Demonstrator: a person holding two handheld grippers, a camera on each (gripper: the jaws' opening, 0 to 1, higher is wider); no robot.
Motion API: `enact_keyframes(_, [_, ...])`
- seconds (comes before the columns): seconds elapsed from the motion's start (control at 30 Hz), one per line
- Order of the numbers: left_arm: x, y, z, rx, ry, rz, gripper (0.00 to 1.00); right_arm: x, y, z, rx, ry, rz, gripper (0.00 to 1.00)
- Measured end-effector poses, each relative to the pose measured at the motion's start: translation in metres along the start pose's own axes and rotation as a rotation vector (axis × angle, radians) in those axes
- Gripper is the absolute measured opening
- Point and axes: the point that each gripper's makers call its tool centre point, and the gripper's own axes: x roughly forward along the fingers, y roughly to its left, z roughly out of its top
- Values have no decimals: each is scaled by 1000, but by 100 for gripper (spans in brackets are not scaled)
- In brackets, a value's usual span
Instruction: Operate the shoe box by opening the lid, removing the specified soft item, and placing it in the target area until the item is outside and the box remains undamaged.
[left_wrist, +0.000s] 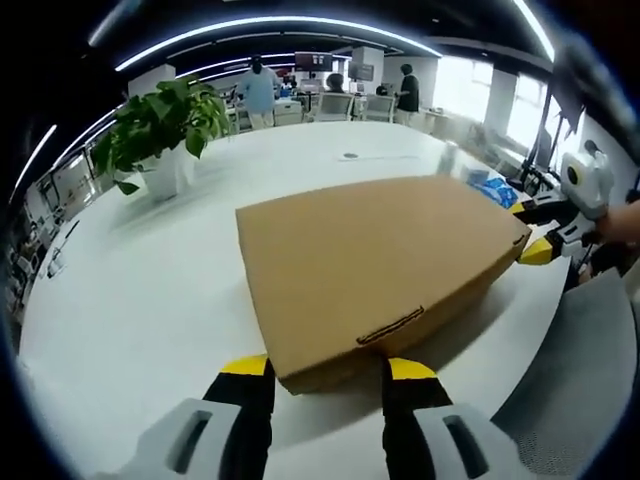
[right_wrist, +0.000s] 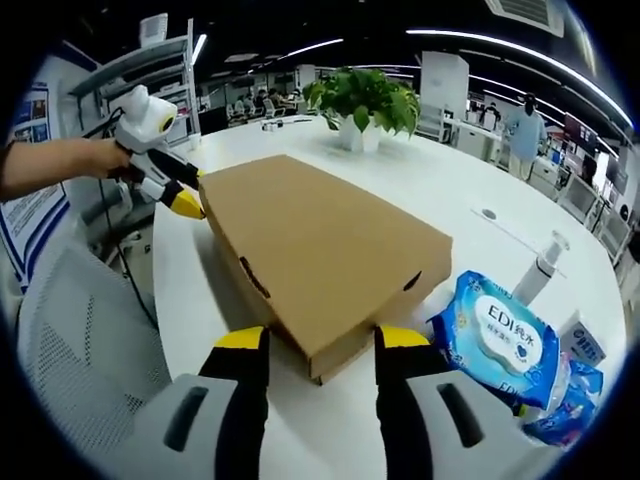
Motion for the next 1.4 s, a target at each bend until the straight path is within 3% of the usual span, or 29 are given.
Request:
enact_keyframes(0.3, [5, 0, -3, 5, 21, 14, 42, 5, -1, -6, -18, 20, -3, 37])
enact_keyframes(0.87, [22, 10, 7, 10, 53, 16, 40, 15, -21, 2, -21, 20, 4, 36])
enact_keyframes(1.4, [45, 25, 33, 6, 54, 13, 40, 31, -50, 14, -13, 28, -3, 37])
